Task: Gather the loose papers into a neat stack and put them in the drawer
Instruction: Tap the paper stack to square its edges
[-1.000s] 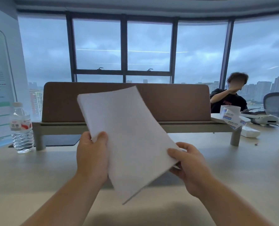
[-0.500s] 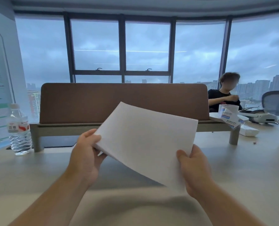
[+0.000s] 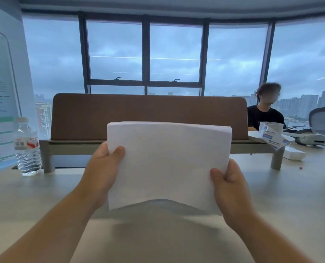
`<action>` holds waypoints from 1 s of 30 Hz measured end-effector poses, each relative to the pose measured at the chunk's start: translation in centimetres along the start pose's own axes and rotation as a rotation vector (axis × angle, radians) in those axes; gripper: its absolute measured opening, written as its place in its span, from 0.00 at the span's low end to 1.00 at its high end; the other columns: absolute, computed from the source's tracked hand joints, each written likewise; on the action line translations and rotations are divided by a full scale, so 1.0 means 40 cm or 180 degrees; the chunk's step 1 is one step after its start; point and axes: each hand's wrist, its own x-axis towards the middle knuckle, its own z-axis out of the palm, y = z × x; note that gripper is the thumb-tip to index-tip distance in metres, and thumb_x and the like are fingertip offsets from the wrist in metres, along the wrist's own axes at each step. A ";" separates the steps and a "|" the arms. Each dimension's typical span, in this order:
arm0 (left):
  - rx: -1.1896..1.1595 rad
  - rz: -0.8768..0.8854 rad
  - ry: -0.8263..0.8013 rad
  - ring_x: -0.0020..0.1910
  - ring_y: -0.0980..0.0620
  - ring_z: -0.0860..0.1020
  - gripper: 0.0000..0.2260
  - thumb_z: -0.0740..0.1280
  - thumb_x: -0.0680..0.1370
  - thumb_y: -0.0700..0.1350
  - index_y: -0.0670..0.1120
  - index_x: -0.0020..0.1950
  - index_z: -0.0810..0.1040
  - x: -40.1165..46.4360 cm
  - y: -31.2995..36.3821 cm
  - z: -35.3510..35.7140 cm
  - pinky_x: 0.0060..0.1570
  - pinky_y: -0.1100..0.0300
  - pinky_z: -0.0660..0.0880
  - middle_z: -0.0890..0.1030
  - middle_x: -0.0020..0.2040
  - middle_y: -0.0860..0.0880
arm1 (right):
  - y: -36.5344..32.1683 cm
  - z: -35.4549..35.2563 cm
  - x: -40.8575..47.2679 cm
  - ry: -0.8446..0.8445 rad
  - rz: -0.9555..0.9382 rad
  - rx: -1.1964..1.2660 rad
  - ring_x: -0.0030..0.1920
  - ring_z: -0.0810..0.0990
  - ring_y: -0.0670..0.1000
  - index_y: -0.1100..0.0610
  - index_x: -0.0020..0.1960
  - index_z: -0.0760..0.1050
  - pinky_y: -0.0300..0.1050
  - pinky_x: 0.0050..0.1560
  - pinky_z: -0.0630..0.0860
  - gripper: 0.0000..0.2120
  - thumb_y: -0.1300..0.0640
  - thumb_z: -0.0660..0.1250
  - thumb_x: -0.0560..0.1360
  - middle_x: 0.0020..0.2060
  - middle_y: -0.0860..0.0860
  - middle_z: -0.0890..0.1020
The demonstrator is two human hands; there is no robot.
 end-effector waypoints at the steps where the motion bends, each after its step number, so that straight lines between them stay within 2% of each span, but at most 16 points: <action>1: -0.0139 0.0030 0.0005 0.44 0.51 0.85 0.06 0.64 0.85 0.46 0.55 0.56 0.80 0.002 0.008 -0.002 0.44 0.52 0.80 0.88 0.45 0.53 | -0.001 -0.004 0.003 0.0021 0.0043 0.0190 0.48 0.83 0.51 0.45 0.52 0.77 0.52 0.50 0.79 0.12 0.62 0.64 0.81 0.46 0.45 0.86; 3: -0.0239 0.0039 0.0034 0.41 0.54 0.85 0.05 0.65 0.83 0.46 0.54 0.55 0.81 0.003 0.009 -0.006 0.39 0.55 0.78 0.88 0.43 0.55 | 0.007 -0.010 0.006 -0.0016 0.0159 0.0470 0.50 0.85 0.54 0.42 0.51 0.78 0.58 0.54 0.81 0.14 0.61 0.66 0.79 0.48 0.46 0.86; 5: -0.0123 -0.0083 0.0041 0.44 0.50 0.85 0.05 0.67 0.83 0.48 0.52 0.56 0.81 -0.002 -0.012 -0.010 0.42 0.53 0.79 0.88 0.47 0.51 | 0.023 -0.011 0.001 -0.0115 0.0283 0.0543 0.52 0.85 0.54 0.40 0.51 0.79 0.64 0.57 0.81 0.13 0.59 0.68 0.79 0.49 0.46 0.86; 7: -0.0075 -0.0219 -0.0060 0.48 0.45 0.87 0.06 0.67 0.83 0.47 0.51 0.59 0.81 -0.009 -0.044 -0.012 0.45 0.49 0.82 0.88 0.51 0.48 | 0.042 -0.009 -0.004 -0.0193 0.0317 0.0453 0.52 0.85 0.53 0.39 0.51 0.78 0.65 0.59 0.80 0.13 0.59 0.68 0.79 0.49 0.45 0.86; 12: 0.0215 0.0033 0.0023 0.48 0.47 0.86 0.06 0.64 0.86 0.46 0.53 0.58 0.80 -0.017 -0.070 -0.006 0.42 0.53 0.80 0.88 0.50 0.51 | 0.054 -0.002 0.001 -0.0185 0.0329 0.0319 0.52 0.84 0.50 0.42 0.53 0.77 0.62 0.60 0.79 0.13 0.61 0.65 0.81 0.49 0.43 0.86; 16: 0.0232 0.0310 0.0000 0.51 0.48 0.85 0.06 0.64 0.86 0.48 0.56 0.59 0.79 -0.018 -0.055 0.008 0.49 0.49 0.81 0.87 0.52 0.53 | 0.041 0.004 0.008 -0.0105 0.0210 0.0335 0.51 0.84 0.51 0.37 0.50 0.77 0.57 0.57 0.80 0.17 0.62 0.64 0.81 0.48 0.43 0.85; 20: 0.0177 0.0338 -0.0069 0.52 0.49 0.85 0.07 0.65 0.85 0.48 0.60 0.59 0.78 -0.017 -0.046 0.018 0.52 0.46 0.82 0.86 0.53 0.55 | 0.021 -0.002 0.013 -0.0043 0.0073 0.0420 0.50 0.82 0.49 0.43 0.51 0.76 0.50 0.51 0.78 0.13 0.62 0.64 0.81 0.46 0.42 0.84; 23: 0.0261 0.0087 0.0047 0.52 0.48 0.85 0.07 0.67 0.83 0.46 0.57 0.59 0.78 -0.016 -0.075 0.011 0.54 0.45 0.81 0.86 0.53 0.53 | 0.036 -0.003 0.006 -0.0111 0.0225 0.0331 0.49 0.83 0.49 0.43 0.51 0.76 0.55 0.54 0.80 0.11 0.60 0.66 0.81 0.45 0.40 0.85; 26: 0.0463 -0.0190 -0.0059 0.55 0.48 0.85 0.08 0.64 0.85 0.46 0.57 0.60 0.79 -0.017 -0.113 -0.005 0.59 0.43 0.80 0.87 0.56 0.53 | 0.064 0.002 -0.003 -0.0314 0.0431 0.0035 0.52 0.84 0.51 0.44 0.55 0.75 0.60 0.58 0.80 0.10 0.59 0.66 0.80 0.49 0.43 0.85; 30: 0.0550 -0.0145 -0.0149 0.57 0.48 0.85 0.13 0.61 0.86 0.44 0.59 0.63 0.80 -0.014 -0.125 -0.004 0.63 0.40 0.79 0.87 0.57 0.56 | 0.070 0.006 0.003 -0.0255 0.0478 -0.0310 0.49 0.82 0.52 0.50 0.53 0.73 0.57 0.56 0.80 0.05 0.60 0.63 0.81 0.48 0.48 0.84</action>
